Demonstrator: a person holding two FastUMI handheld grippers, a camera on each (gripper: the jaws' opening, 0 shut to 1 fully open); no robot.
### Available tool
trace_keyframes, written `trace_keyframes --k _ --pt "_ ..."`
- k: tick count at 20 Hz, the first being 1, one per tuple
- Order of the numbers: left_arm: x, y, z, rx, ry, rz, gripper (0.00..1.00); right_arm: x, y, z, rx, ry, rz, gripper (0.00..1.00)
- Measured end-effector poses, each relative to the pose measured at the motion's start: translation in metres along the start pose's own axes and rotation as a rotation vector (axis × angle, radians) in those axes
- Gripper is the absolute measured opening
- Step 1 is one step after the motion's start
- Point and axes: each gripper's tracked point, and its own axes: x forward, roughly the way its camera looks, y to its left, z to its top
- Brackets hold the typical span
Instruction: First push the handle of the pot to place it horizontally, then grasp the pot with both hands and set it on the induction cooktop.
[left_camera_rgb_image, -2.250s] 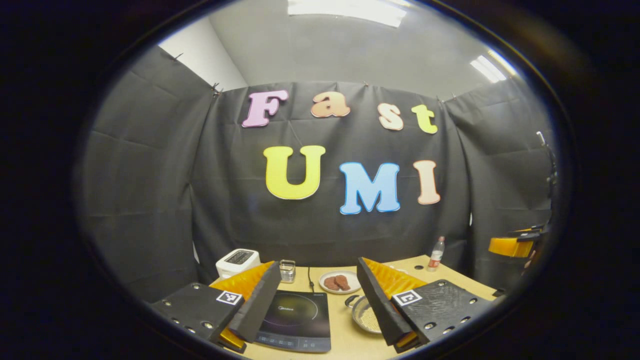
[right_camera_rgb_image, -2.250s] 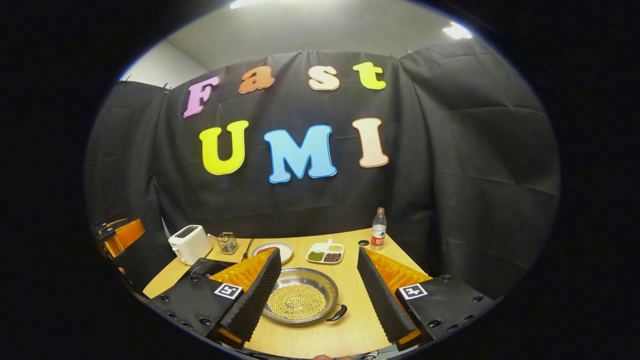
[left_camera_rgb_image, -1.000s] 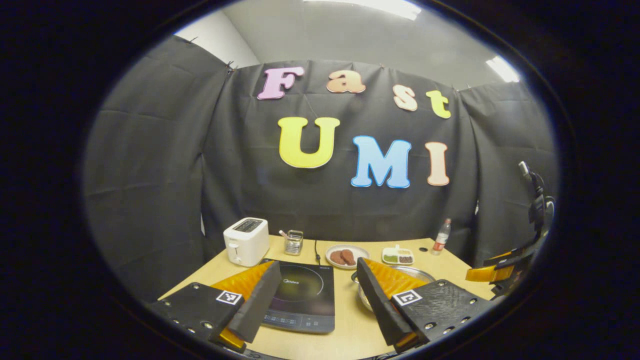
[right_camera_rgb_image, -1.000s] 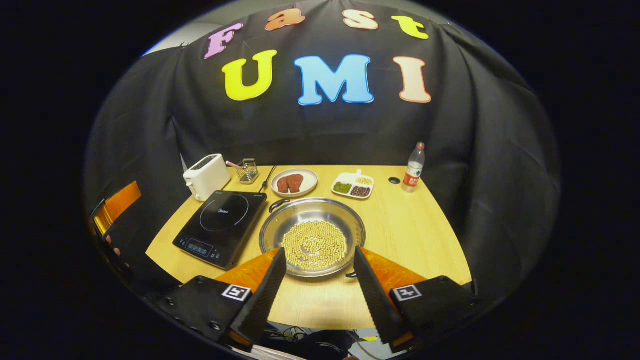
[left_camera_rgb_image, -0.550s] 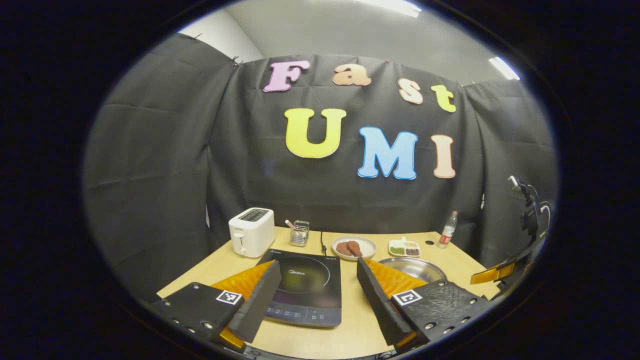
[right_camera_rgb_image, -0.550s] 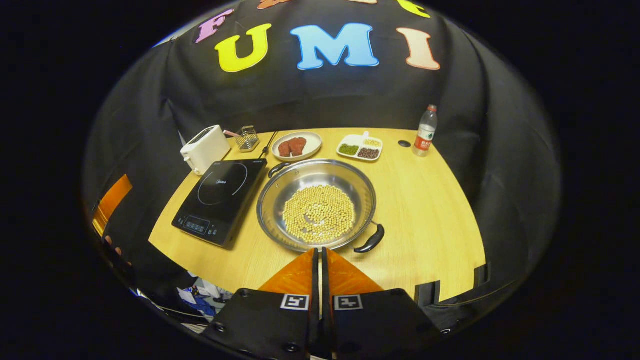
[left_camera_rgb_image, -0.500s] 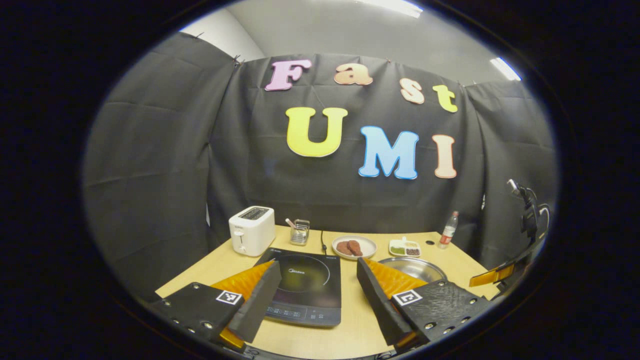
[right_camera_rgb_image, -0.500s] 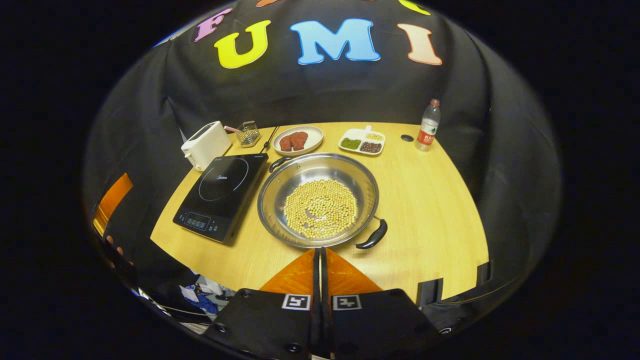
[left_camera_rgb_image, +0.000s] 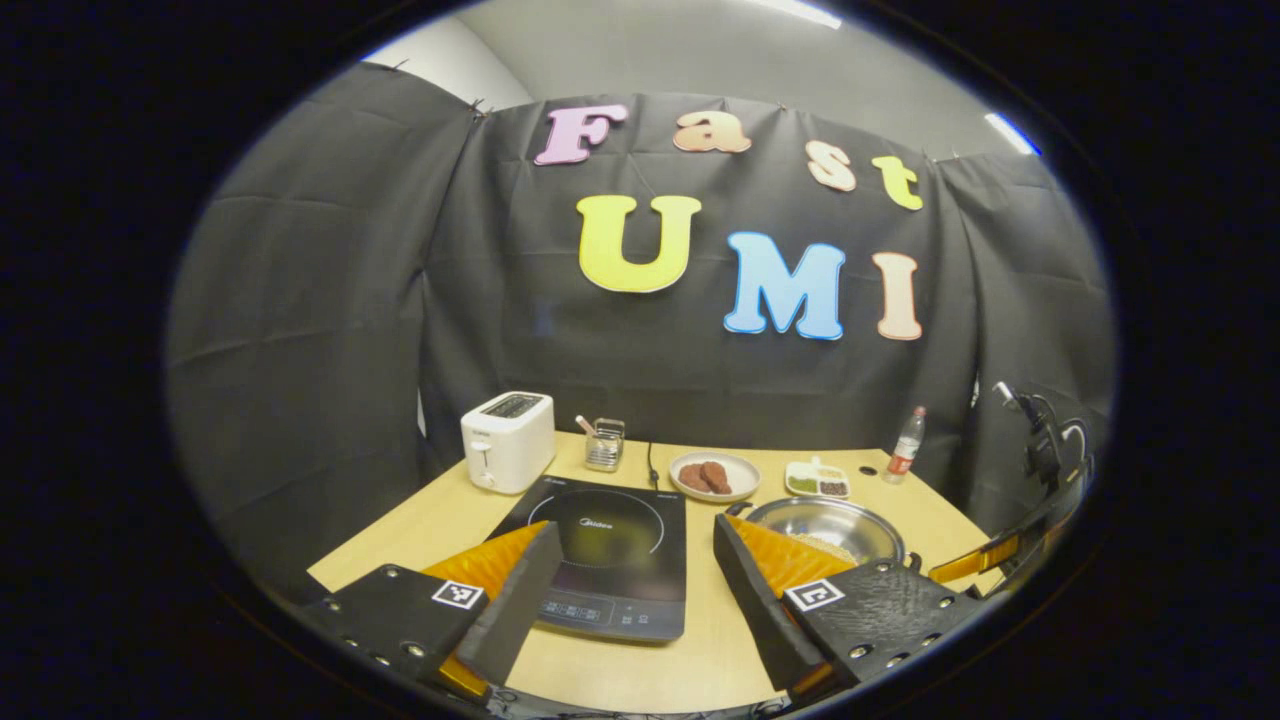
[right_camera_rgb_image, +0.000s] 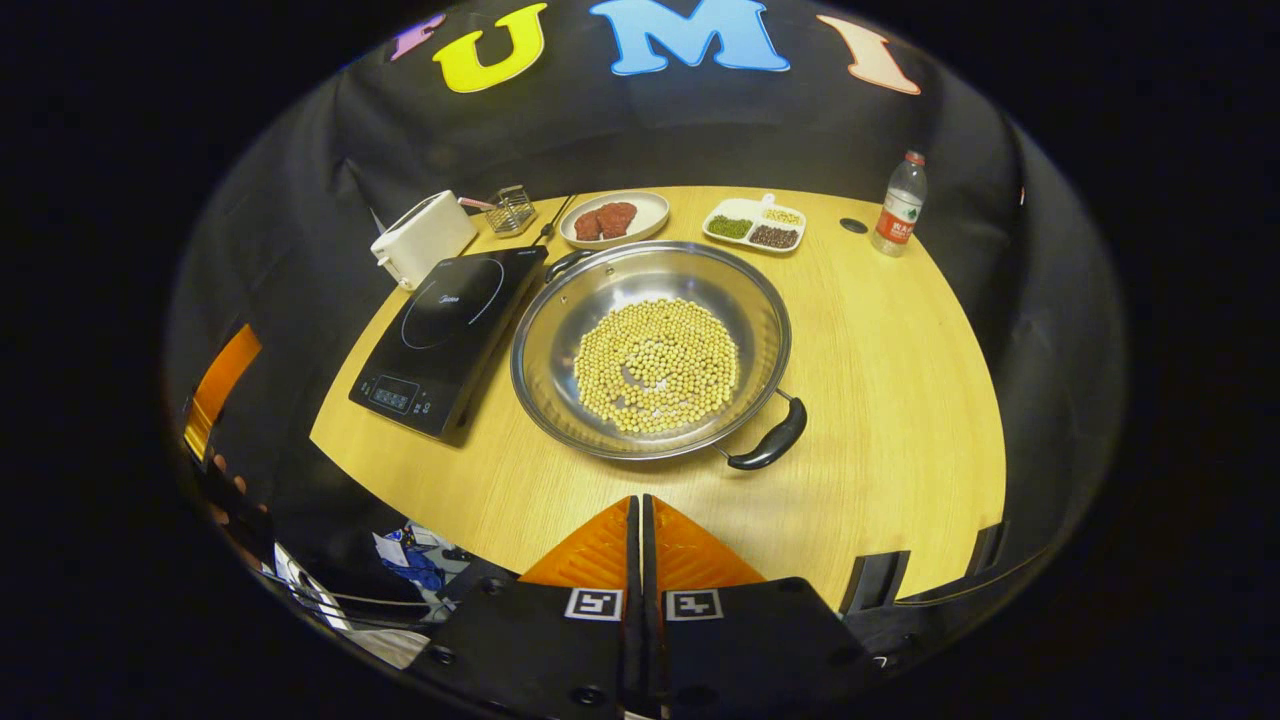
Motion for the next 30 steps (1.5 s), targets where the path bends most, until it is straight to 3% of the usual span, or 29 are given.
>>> trace_keyframes --k 6,14,22,24,30 --pt "-0.005 0.011 -0.009 -0.005 0.043 0.078 0.93 0.039 -0.022 -0.006 -0.034 0.079 -0.013 0.02" --pt "0.000 -0.009 -0.005 0.029 0.097 0.141 0.93 0.072 -0.044 -0.005 -0.052 0.164 0.000 0.02" --pt "0.011 -0.049 0.011 0.003 0.091 0.128 0.90 0.082 -0.053 0.001 -0.053 0.222 0.052 0.02" --pt "0.011 -0.055 0.010 0.005 0.096 0.134 0.93 0.083 -0.059 0.005 -0.062 0.225 0.056 0.02" --pt "0.015 -0.079 0.016 0.012 0.077 0.151 0.90 0.088 -0.094 0.017 -0.090 0.230 0.035 0.02"
